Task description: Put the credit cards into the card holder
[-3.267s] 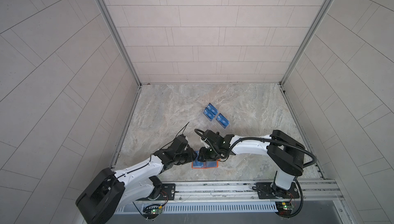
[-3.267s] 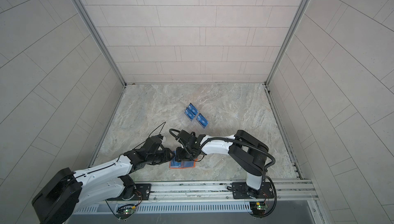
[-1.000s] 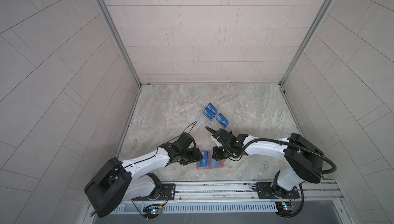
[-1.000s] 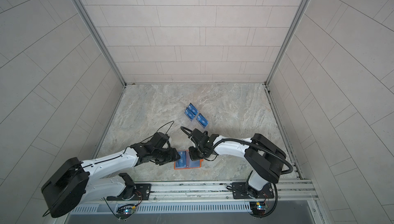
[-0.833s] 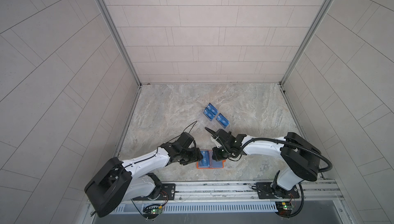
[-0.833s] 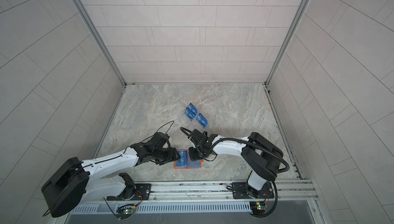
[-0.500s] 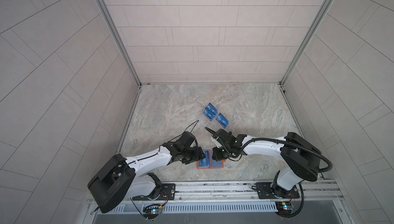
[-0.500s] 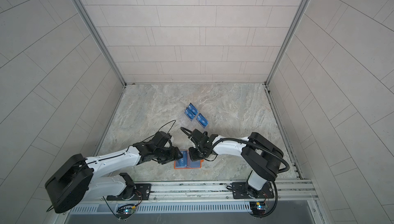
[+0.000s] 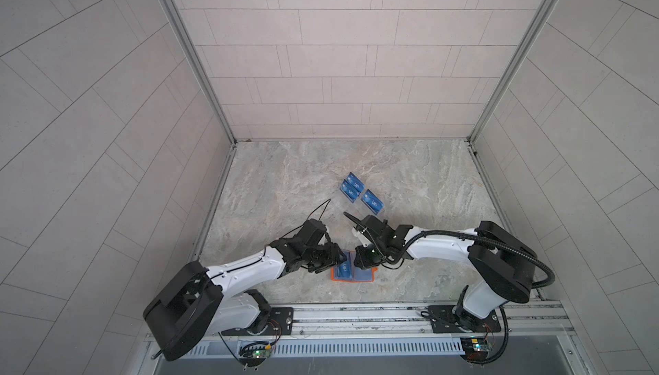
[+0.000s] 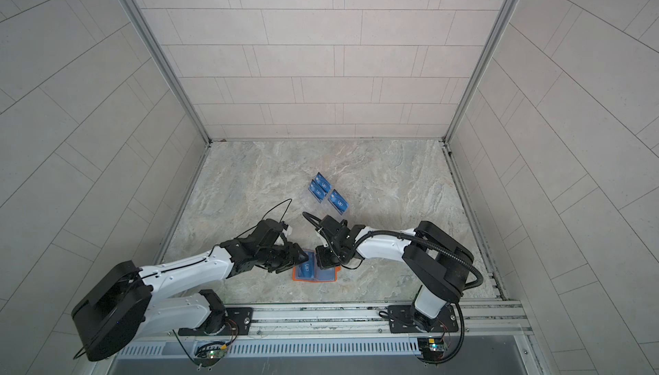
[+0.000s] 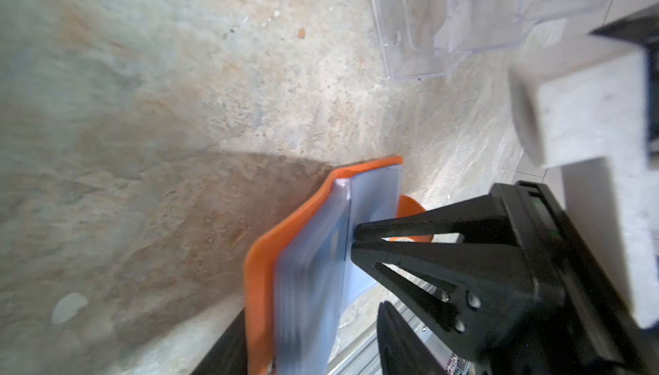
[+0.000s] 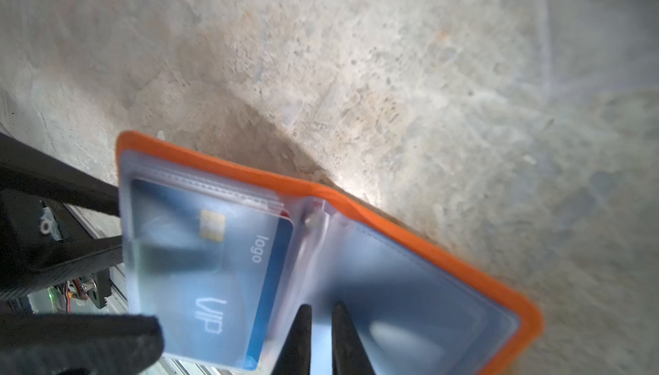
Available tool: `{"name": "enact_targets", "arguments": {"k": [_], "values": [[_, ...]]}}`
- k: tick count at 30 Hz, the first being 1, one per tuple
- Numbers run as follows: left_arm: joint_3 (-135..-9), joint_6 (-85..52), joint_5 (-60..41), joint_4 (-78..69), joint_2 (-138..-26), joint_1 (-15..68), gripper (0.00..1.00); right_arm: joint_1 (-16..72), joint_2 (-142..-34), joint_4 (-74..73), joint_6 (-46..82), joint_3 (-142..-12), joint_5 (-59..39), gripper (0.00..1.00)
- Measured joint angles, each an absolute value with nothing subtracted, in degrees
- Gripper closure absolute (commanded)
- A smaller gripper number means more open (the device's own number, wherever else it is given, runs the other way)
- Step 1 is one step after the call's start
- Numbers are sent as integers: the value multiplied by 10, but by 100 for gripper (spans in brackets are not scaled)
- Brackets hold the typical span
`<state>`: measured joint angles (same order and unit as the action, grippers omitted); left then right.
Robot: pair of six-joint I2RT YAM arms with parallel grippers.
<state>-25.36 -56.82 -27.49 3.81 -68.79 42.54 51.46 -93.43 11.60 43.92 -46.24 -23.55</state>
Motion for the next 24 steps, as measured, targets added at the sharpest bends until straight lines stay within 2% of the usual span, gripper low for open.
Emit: {"name": "enact_targets", "arguments": {"k": [6,11,15,20,24], "values": [[-256,-571,-274,37,-695,432,55,515,-934,116,439,-462,-236,84],[-276,-565,-256,61,-725,451,79,515,-934,115,439,-462,-236,85],[-310,-549,-235,99,-735,456,88,515,-928,123,439,-463,-229,83],[-358,-521,-178,198,-735,458,86,515,-898,164,432,-465,-199,80],[-396,-499,-134,284,-737,459,81,514,-868,202,420,-484,-157,73]]}}
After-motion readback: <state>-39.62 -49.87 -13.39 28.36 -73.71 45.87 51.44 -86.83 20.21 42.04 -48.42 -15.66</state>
